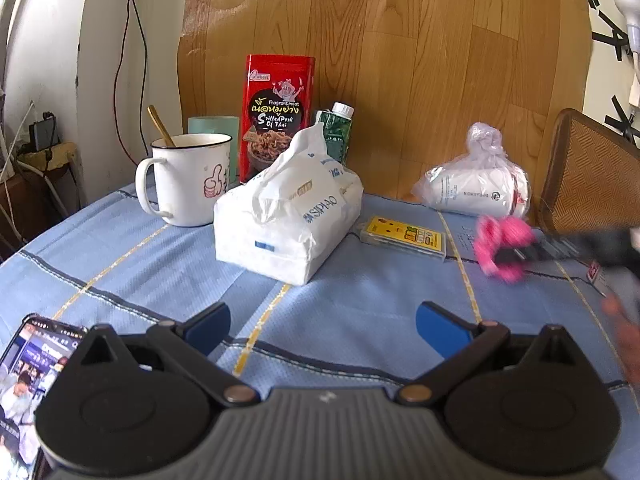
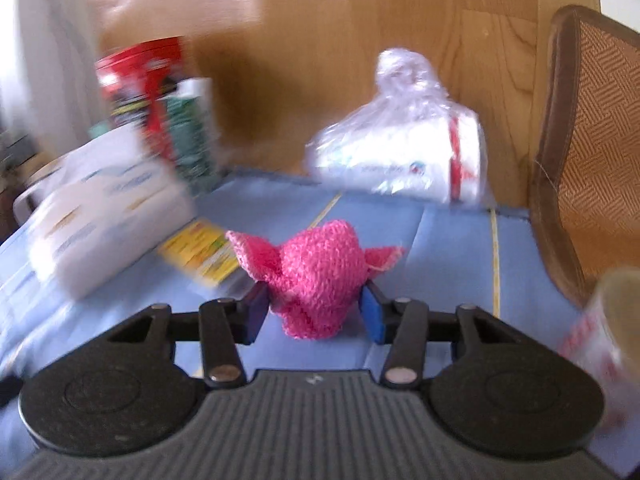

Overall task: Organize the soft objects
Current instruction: 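Grasp the pink fuzzy towel with the right gripper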

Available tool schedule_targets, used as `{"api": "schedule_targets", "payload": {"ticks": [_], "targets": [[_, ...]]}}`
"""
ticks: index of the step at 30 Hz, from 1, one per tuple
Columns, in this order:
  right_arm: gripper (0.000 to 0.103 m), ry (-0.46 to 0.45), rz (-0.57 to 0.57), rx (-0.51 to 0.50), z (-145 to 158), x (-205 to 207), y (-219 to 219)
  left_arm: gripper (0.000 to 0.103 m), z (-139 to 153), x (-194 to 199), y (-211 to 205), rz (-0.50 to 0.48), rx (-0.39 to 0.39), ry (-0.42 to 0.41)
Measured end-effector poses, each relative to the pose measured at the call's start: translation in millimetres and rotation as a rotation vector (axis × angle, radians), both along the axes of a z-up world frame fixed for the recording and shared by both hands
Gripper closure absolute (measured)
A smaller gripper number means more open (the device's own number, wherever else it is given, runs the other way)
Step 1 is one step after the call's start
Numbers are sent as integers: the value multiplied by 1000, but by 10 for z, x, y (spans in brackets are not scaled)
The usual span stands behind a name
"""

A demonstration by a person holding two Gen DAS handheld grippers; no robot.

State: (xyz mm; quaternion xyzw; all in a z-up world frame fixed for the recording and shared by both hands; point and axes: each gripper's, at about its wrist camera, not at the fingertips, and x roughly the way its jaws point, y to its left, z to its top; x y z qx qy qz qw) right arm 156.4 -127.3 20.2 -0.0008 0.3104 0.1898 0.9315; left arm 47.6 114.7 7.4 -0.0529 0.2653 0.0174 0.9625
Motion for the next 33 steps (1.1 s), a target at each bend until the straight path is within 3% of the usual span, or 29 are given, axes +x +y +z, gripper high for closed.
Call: {"api": "schedule_targets", "payload": {"ticks": [8,13,19,21,23,29,31,33], "targets": [[51,-78,181,-14,-8,-1288,-301,1,-56,90,-15,-58,-17,81],[50,-120,181,-10,-95,-1668,-379,1,-115,166,-8,-95,-38,147],[42,-67,121,4,-272,-1643,-401,1,-127,154,-49,-91,-11,154],[30,-74,115,22,-257,-1670,-430,1,-124,157,-44,-91,-14,154],[25,-81,99,38,-261,-1682,-456,1,-118,155,-36,-89,-20,151],[24,-64,68,90,-288,-1690,-560,1,-98,136,-7,-86,-48,152],[24,-64,64,92,-288,-1700,-565,1,-71,87,-1,-103,-100,158],[24,-68,69,84,-283,-1706,-557,1,-36,-5,-40,-167,-215,162]]}}
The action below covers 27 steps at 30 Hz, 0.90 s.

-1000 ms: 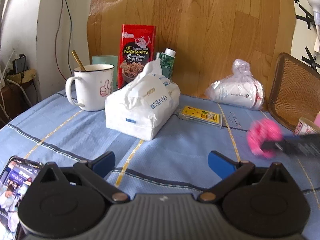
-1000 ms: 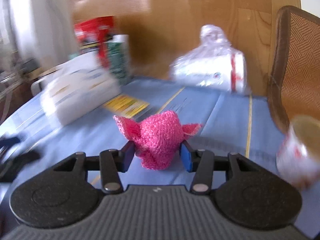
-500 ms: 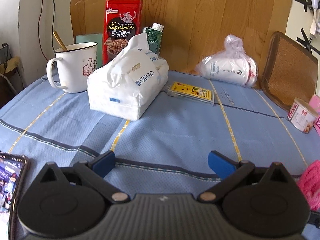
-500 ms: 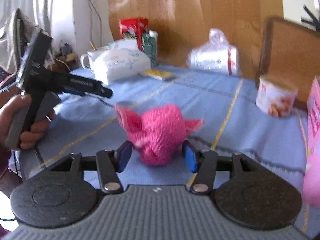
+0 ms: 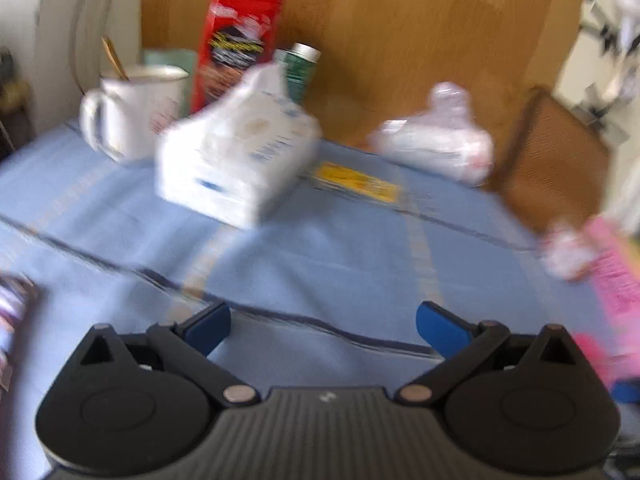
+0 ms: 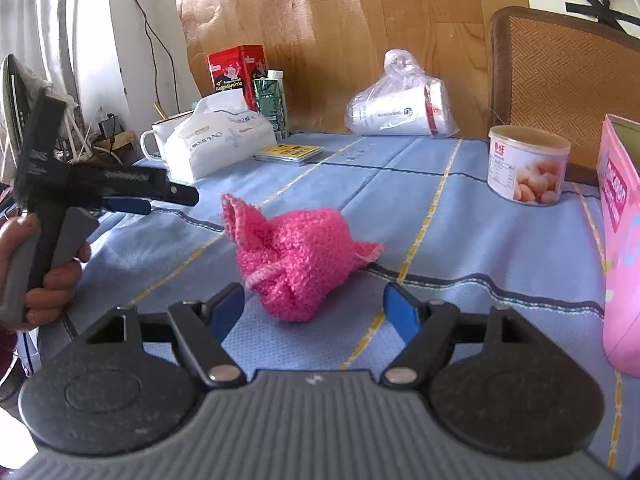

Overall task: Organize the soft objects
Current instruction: 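Grasp the pink fuzzy towel with the right gripper, then carry the pink towel with the right gripper into the pink tin and release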

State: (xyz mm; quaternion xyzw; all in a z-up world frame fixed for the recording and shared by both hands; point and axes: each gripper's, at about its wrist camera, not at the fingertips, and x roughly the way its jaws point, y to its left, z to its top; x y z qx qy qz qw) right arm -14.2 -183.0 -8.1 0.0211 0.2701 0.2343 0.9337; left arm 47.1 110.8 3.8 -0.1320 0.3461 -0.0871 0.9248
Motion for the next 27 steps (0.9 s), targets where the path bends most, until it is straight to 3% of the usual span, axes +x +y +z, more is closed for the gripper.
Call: {"api": "schedule_targets", "payload": {"ticks": [6,9,10,11,12,13,15,20,27], "targets": [[24,-15,22,-30,19,18,35,3,179,-224,-515,-259,-139,4],[25,-31,35,-43,37,23,59,6,195,-244,-757,-341,-170,20],[27,-28,39,-43,34,32,67,15,164,-213,-843,-365,-172,41],[45,-22,45,-43,23,48,73,23,127,-185,-939,-381,-163,62],[48,-11,56,-45,8,62,84,38,79,-148,-1031,-394,-148,90],[49,-13,57,-45,1,55,84,43,40,-118,-1111,-409,-146,117],[50,-48,40,-55,25,-13,66,44,62,-127,-1232,-425,-140,113],[49,-216,-81,-56,202,-273,-237,44,410,-139,-1683,-539,-113,6],[49,-330,-310,-44,383,-488,-955,39,706,-159,-2715,-715,-33,-75]]}}
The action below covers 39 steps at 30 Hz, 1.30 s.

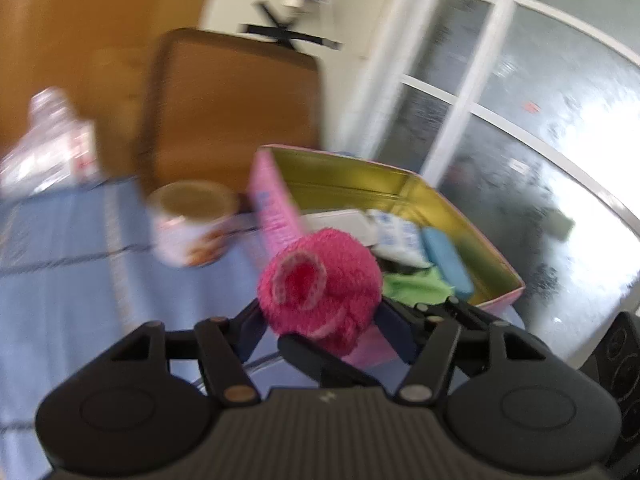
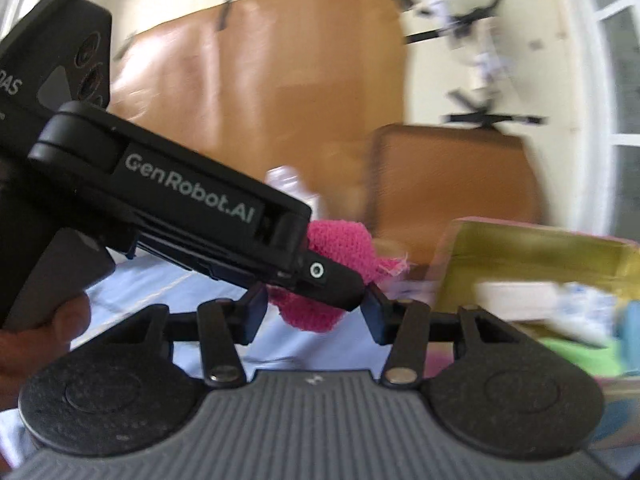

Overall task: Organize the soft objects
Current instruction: 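Carry the pink towel with the right gripper into the pink tin and release, then withdraw the open right gripper from the pink tin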

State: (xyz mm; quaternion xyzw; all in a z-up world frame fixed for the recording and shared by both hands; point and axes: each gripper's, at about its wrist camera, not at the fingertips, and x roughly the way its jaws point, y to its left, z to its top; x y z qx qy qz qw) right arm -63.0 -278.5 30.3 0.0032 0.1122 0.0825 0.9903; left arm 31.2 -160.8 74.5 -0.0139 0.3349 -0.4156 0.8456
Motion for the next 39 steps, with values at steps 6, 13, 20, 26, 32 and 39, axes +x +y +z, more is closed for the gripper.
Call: {"api": "schedule_targets", "payload": {"ticks": [6,13,20,26,32,39], "targets": [[25,17,-240,-20,29,120,-656,18,-5,-16,-629,2,75,-39],[11,20,-321,-33,-93,72,-817,13,-14,-143,-702,35,119,-89],[11,-17,-317,14,-30,-35,-794,13,88,-127,-449,115,94,-92],[11,-9,-325,88,9,-159,-821,11,57,-227,-272,179,167,-134],[12,4,-333,177,-6,-263,-817,11,-61,-280,-46,238,226,-140],[17,7,-319,276,53,-255,-780,9,-145,-295,213,301,256,-156]]}}
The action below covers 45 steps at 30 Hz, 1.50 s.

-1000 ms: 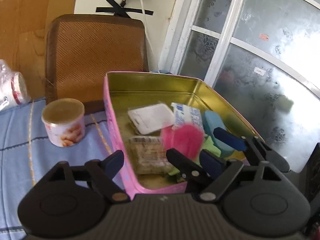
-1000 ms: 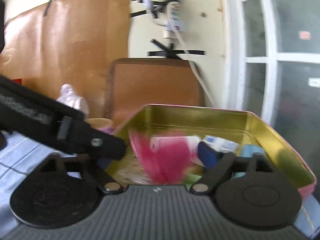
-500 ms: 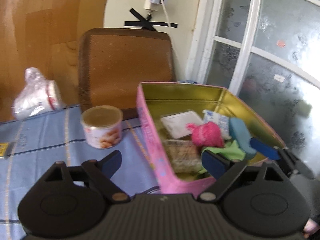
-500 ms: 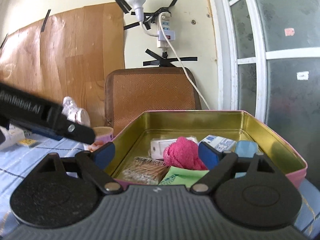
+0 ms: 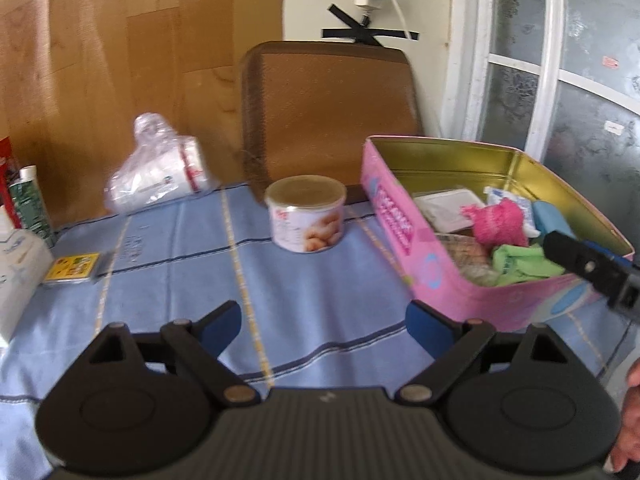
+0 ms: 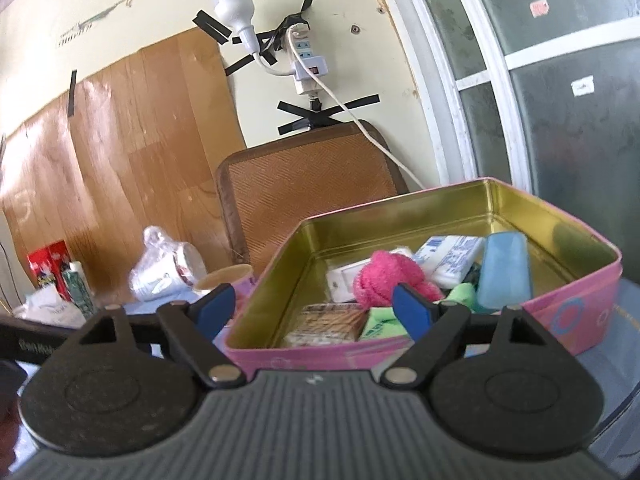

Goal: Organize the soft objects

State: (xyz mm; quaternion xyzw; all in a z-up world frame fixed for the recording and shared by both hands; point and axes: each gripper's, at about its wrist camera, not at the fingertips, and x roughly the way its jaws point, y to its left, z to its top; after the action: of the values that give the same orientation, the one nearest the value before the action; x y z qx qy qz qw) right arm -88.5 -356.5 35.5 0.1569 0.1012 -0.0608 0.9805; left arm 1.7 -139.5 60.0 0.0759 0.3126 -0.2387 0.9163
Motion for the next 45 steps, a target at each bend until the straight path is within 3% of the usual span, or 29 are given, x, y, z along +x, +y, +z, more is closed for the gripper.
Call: {"api": "schedule_targets", "payload": {"ticks": [10,18,32,39,45], "targets": [[22,10,53,-14,30,30,272,9,-53,2,246,43,10,-26],[37,37,76,-5,-30,8,487,7,-72,3,367,52,5,-41],[37,63,83,-32,-45,49,671,6,-159,42,493,43,-7,-26],[37,28,-23,-15,-14,-99,524,3,-197,-118,340,-85,10,-50],[37,75,-122,27,-132,-324,318,2,-229,-284,122,-221,14,-51]]}}
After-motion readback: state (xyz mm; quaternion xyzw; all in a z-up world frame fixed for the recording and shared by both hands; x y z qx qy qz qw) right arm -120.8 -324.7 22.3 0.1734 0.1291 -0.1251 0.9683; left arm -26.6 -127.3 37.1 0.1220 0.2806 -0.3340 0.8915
